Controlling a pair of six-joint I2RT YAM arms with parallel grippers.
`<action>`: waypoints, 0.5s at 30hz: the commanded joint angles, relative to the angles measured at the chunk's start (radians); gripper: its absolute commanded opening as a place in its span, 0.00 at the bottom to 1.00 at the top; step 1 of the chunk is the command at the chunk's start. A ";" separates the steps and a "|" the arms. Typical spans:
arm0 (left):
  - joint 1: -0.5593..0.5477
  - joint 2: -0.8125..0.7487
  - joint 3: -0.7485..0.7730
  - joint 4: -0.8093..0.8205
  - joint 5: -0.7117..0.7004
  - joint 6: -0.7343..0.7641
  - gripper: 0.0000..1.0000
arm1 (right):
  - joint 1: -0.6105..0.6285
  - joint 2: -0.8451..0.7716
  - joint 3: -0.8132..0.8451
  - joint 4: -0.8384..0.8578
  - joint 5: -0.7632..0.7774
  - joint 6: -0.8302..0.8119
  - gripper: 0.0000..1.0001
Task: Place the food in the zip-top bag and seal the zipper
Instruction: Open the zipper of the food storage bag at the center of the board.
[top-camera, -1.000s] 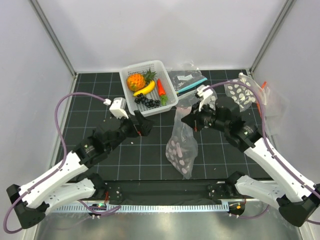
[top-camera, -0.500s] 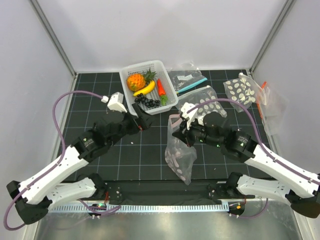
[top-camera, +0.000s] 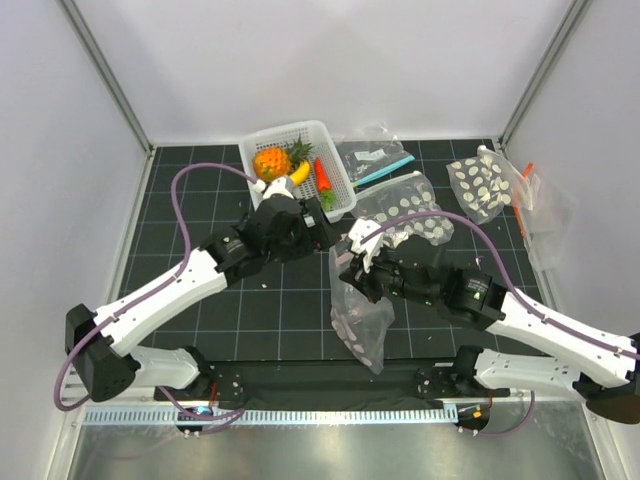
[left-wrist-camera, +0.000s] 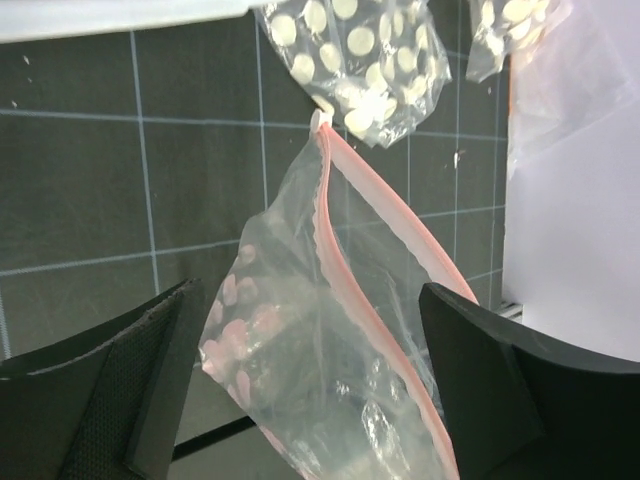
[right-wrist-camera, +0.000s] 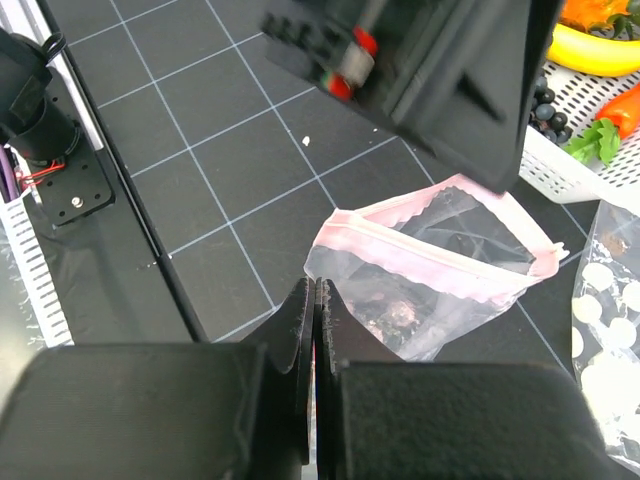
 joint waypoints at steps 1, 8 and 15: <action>0.005 0.023 0.008 0.037 0.081 -0.027 0.87 | 0.015 -0.003 0.001 0.038 0.027 -0.016 0.01; 0.005 0.075 -0.076 0.195 0.187 -0.036 0.26 | 0.030 -0.005 -0.006 0.037 0.039 -0.016 0.01; 0.003 -0.015 -0.118 0.221 0.096 0.067 0.00 | 0.030 -0.058 0.016 0.020 0.124 0.091 0.65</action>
